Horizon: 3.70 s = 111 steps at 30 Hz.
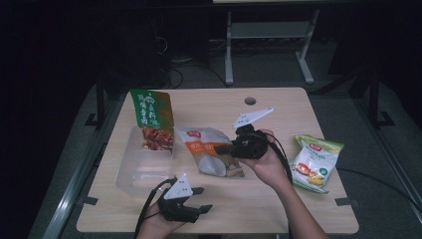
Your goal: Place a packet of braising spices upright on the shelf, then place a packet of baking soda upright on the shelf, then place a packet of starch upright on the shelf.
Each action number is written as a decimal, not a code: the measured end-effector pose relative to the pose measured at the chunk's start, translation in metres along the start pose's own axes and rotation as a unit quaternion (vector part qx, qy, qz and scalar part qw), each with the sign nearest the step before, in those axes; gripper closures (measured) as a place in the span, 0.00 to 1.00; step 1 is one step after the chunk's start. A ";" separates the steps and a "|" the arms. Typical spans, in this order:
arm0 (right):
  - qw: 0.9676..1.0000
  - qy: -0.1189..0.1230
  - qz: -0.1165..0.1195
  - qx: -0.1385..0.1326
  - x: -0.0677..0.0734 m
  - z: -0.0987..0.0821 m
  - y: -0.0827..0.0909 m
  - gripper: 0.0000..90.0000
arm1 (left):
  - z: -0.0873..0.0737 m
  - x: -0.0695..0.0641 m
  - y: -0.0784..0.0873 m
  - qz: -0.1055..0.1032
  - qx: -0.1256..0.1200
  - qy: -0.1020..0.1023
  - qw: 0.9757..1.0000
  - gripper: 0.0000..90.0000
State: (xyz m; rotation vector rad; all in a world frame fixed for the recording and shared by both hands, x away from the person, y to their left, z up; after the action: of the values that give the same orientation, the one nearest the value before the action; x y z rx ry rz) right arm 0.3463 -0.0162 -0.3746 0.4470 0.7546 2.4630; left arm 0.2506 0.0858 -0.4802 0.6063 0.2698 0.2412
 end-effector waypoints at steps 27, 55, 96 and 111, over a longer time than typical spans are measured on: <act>0.999 0.043 0.024 -0.013 0.026 0.070 -0.034 1.00 | -0.003 -0.005 -0.004 -0.007 0.009 -0.013 1.000 0.41; 0.997 0.055 0.051 0.004 0.052 0.102 -0.093 1.00 | 0.000 -0.011 -0.002 -0.015 0.003 -0.023 1.000 0.41; 0.996 0.022 0.073 0.048 0.055 0.075 -0.176 0.91 | -0.009 -0.014 -0.009 -0.023 0.026 -0.022 0.999 0.41; 0.996 0.016 0.066 0.049 0.045 0.066 -0.159 0.96 | -0.009 -0.013 -0.012 -0.022 0.028 -0.022 0.999 0.41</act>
State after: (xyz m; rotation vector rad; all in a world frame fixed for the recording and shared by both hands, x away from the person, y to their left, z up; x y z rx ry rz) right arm 0.4001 0.1493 -0.4101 0.5085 0.8877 2.5697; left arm 0.2372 0.0766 -0.4919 0.6591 0.2478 0.1777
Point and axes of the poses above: each handheld gripper's, and its own axes: y roughly backward along the jaws, z roughly out of its top, x roughly to its left, the point moved 9 cm from there along -y, roughly forward along the jaws, and after that the axes turned 10 degrees about -z, right-handed, at the moved point
